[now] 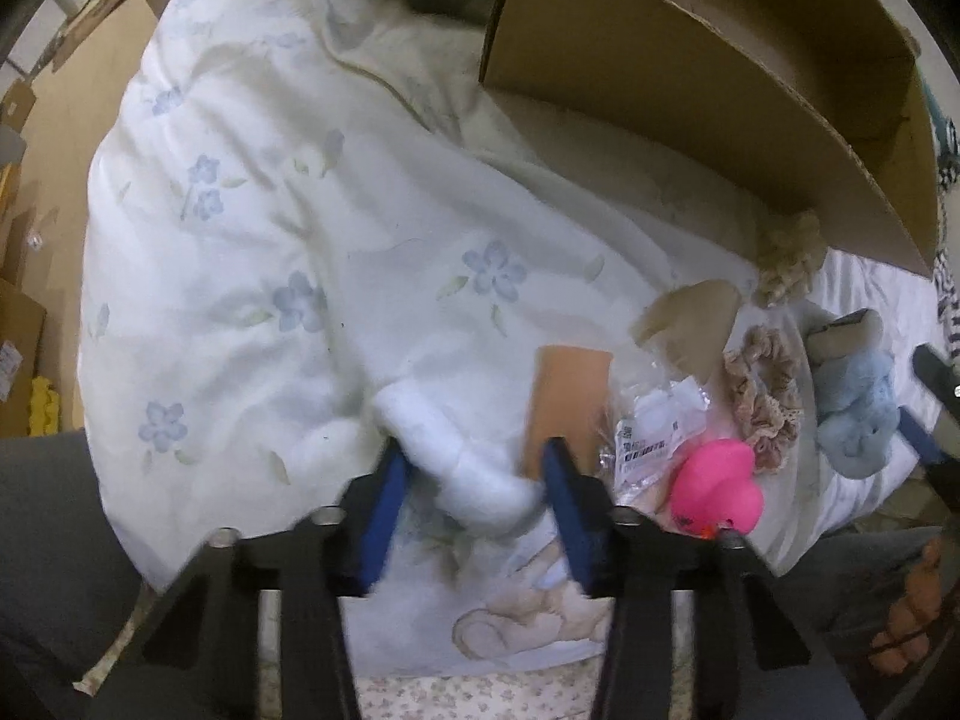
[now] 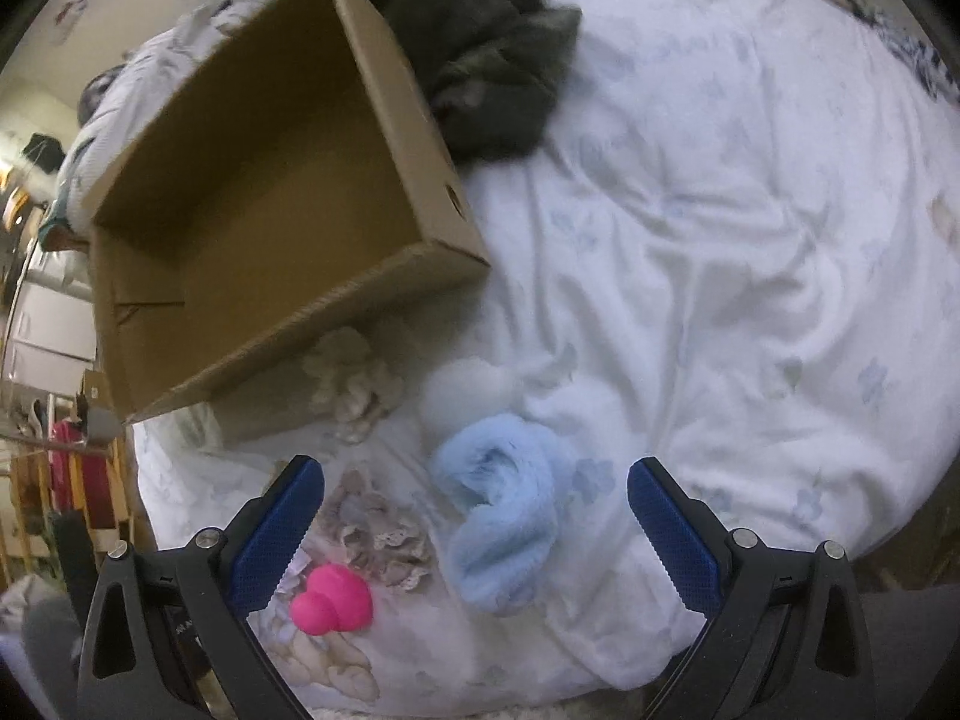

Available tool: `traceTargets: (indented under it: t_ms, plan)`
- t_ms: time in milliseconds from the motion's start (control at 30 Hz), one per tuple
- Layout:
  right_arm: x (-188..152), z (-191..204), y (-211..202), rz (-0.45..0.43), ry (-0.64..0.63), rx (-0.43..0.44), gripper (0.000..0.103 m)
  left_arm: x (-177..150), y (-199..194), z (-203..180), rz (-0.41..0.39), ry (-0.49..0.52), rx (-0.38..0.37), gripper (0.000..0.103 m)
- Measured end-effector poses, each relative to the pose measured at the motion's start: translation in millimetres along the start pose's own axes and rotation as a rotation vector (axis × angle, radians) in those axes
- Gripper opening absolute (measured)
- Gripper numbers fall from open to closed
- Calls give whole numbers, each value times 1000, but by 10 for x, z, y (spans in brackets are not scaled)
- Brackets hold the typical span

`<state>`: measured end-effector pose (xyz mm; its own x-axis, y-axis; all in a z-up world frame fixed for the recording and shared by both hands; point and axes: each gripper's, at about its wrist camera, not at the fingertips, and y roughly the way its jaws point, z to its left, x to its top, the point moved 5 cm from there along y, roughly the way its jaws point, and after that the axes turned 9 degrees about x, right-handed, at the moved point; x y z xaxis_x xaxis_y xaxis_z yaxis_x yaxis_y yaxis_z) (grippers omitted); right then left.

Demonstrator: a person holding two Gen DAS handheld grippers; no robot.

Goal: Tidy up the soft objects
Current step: 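Grasp the white sock with the left tool while the right tool grasps the blue sock, then carry both socks into the box and open both tools to drop them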

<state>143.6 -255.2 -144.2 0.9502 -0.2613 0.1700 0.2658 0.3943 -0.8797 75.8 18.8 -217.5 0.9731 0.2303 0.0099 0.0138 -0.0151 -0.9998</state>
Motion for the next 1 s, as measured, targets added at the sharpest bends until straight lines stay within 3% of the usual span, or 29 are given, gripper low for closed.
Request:
traceTargets:
  t_ms: [67, 100, 167, 267, 333, 367, 467, 633, 767, 1000]
  plan:
    - [-24, -12, 80, 24, -2, -11, 103, -7, 17, 6, -14, 4, -6, 21]
    - [-31, -9, 123, 36, -9, -18, 93, -12, 6, 24, -23, 6, 0, 13]
    - [-47, -2, 215, 66, -21, -29, 81, 28, -72, 61, -22, 3, -3, 11]
    - [-62, 3, 300, 85, -33, -54, 77, 14, -109, 99, -33, 2, -12, 10]
    - [-90, 31, 298, 84, -50, -70, 55, 17, -153, 124, -50, 4, -11, 9]
    - [-105, 46, 299, 88, -57, -83, 38, 36, -192, 134, -61, 6, -12, 9]
    - [-127, 60, 287, 81, -66, -82, 29, 77, -412, 120, -85, 9, -19, 9]
    - [-158, 109, 71, 33, -91, -33, 24, 129, -772, 177, -165, -5, -59, 9]
    - [-215, 266, -244, -7, -119, 79, 23, 163, -1282, 279, -268, -5, -117, 9]
    - [-118, 571, -669, -93, -195, 189, 23, 382, -1788, 224, -415, 27, -116, 9]
